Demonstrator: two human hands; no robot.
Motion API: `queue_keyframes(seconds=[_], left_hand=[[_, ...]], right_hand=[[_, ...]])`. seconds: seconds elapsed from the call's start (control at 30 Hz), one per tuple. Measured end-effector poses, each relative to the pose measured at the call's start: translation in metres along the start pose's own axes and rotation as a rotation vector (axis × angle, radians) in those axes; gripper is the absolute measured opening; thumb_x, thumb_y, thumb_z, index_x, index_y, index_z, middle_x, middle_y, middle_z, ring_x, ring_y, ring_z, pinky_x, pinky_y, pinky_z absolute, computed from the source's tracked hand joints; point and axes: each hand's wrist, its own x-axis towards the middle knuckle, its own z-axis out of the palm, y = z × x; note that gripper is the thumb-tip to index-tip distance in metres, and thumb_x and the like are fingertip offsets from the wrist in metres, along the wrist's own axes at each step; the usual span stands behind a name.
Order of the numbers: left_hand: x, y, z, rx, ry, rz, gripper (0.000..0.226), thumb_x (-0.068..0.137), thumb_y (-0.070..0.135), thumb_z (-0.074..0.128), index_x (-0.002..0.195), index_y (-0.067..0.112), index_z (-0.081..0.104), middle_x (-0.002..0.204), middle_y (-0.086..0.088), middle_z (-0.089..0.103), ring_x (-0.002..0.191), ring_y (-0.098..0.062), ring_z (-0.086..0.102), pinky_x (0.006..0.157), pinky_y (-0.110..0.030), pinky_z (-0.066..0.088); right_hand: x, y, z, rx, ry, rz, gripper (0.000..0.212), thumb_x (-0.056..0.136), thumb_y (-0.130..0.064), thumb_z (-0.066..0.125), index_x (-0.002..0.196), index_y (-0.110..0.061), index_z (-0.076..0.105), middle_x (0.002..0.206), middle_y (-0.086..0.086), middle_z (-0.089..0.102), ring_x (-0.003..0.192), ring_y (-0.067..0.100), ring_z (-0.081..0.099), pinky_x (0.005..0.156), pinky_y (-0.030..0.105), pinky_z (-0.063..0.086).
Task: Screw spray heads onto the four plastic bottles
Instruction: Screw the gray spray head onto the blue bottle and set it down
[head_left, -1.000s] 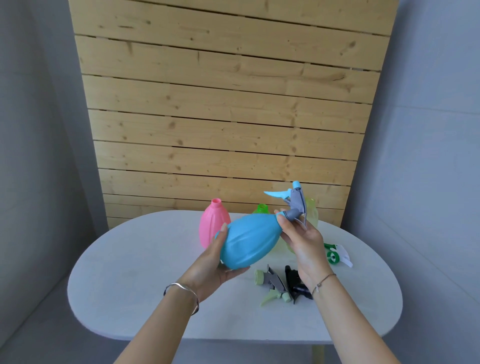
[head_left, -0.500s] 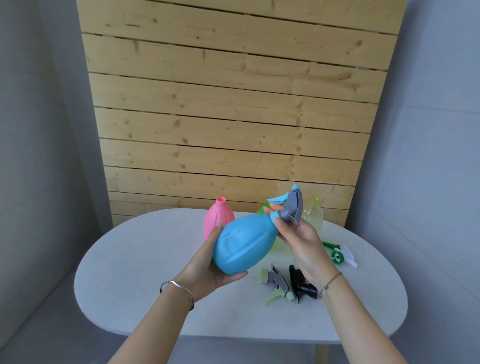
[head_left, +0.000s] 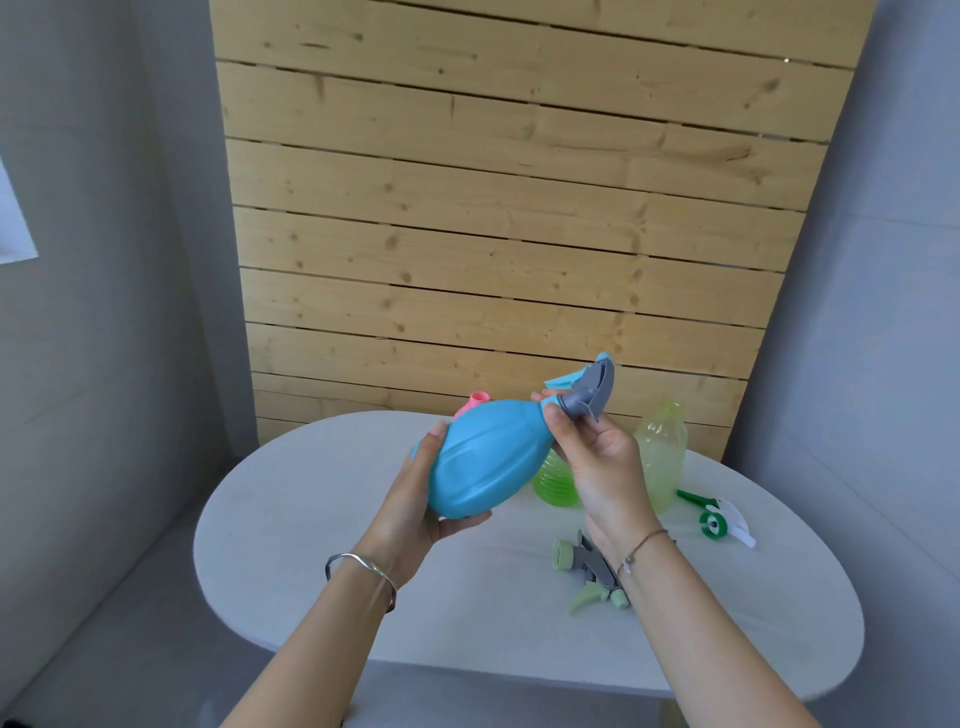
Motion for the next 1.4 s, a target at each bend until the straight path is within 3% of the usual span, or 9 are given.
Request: queue_keyframes(seconds=[0.17, 0.3, 0.4, 0.47, 0.6, 0.7, 0.87, 1.03, 1.4], left_hand=[[-0.002, 0.02, -0.027, -0.046, 0.038, 0.057, 0.053, 0.068, 0.068, 0.062, 0.108, 0.035, 0.067, 0.111, 0.001, 0.073, 0.098, -0.019, 0.071, 0.072, -0.036, 0.059], [0.0, 0.034, -0.047, -0.019, 0.11, 0.062, 0.056, 0.077, 0.069, 0.054, 0.118, 0.032, 0.061, 0.115, 0.002, 0.071, 0.1, -0.017, 0.07, 0.075, -0.037, 0.059], [0.001, 0.042, -0.07, 0.044, 0.16, -0.002, 0.049, 0.081, 0.069, 0.046, 0.11, 0.034, 0.064, 0.118, 0.002, 0.069, 0.104, -0.019, 0.068, 0.084, -0.039, 0.056], [0.002, 0.047, -0.088, 0.115, 0.227, -0.031, 0.057, 0.086, 0.067, 0.038, 0.125, 0.029, 0.055, 0.13, 0.0, 0.058, 0.116, -0.024, 0.059, 0.093, -0.039, 0.05], [0.007, 0.047, -0.125, 0.658, 0.415, -0.032, 0.064, 0.092, 0.062, 0.025, 0.135, 0.017, 0.042, 0.133, -0.004, 0.051, 0.116, -0.025, 0.05, 0.099, -0.04, 0.039], [0.009, 0.044, -0.139, 0.843, 0.388, -0.029, 0.054, 0.093, 0.058, 0.03, 0.119, 0.017, 0.051, 0.115, -0.004, 0.053, 0.104, -0.021, 0.051, 0.089, -0.034, 0.039], [0.013, 0.038, -0.146, 0.959, 0.423, -0.058, 0.052, 0.092, 0.049, 0.046, 0.132, 0.016, 0.045, 0.131, -0.007, 0.057, 0.091, -0.016, 0.052, 0.07, -0.022, 0.041], [0.015, 0.03, -0.143, 1.147, 0.371, -0.055, 0.051, 0.091, 0.049, 0.048, 0.131, 0.017, 0.046, 0.131, -0.005, 0.056, 0.11, -0.023, 0.058, 0.089, -0.03, 0.047], [0.02, 0.03, -0.138, 1.183, 0.328, -0.048, 0.05, 0.091, 0.049, 0.047, 0.132, 0.02, 0.044, 0.134, -0.003, 0.054, 0.114, -0.02, 0.055, 0.091, -0.029, 0.048]], right_hand=[[0.013, -0.001, 0.047, -0.096, -0.05, -0.047, 0.009, 0.084, -0.021, 0.068, 0.092, -0.019, 0.071, 0.101, 0.0, 0.075, 0.103, 0.012, 0.068, 0.101, 0.037, 0.048], [0.026, 0.001, 0.073, -0.255, -0.098, -0.033, 0.009, 0.085, -0.024, 0.067, 0.086, -0.015, 0.067, 0.1, 0.025, 0.07, 0.1, 0.038, 0.064, 0.097, 0.056, 0.046], [0.034, 0.01, 0.088, -0.257, -0.142, 0.02, 0.009, 0.083, -0.023, 0.068, 0.091, -0.017, 0.067, 0.095, 0.01, 0.074, 0.091, 0.019, 0.066, 0.099, 0.048, 0.048], [0.043, 0.017, 0.097, -0.277, -0.162, 0.022, 0.008, 0.083, -0.02, 0.069, 0.09, -0.02, 0.067, 0.091, 0.003, 0.072, 0.088, 0.015, 0.064, 0.096, 0.041, 0.049], [0.066, 0.034, 0.116, -0.362, -0.189, 0.021, 0.01, 0.084, -0.017, 0.069, 0.093, -0.018, 0.064, 0.089, -0.002, 0.07, 0.084, 0.014, 0.063, 0.077, 0.026, 0.05], [0.079, 0.053, 0.128, -0.444, -0.211, 0.018, 0.011, 0.082, -0.016, 0.07, 0.091, -0.018, 0.064, 0.088, -0.002, 0.069, 0.086, 0.018, 0.064, 0.079, 0.03, 0.051], [0.093, 0.081, 0.142, -0.57, -0.228, 0.029, 0.017, 0.08, -0.016, 0.071, 0.096, -0.015, 0.064, 0.098, 0.006, 0.07, 0.1, 0.028, 0.065, 0.093, 0.041, 0.051], [0.098, 0.096, 0.146, -0.631, -0.232, 0.054, 0.018, 0.079, -0.018, 0.073, 0.093, -0.019, 0.063, 0.103, 0.005, 0.07, 0.101, 0.025, 0.065, 0.094, 0.04, 0.051], [0.102, 0.109, 0.153, -0.668, -0.222, 0.045, 0.022, 0.08, -0.02, 0.072, 0.1, -0.016, 0.064, 0.106, 0.006, 0.07, 0.102, 0.024, 0.064, 0.093, 0.039, 0.051]])
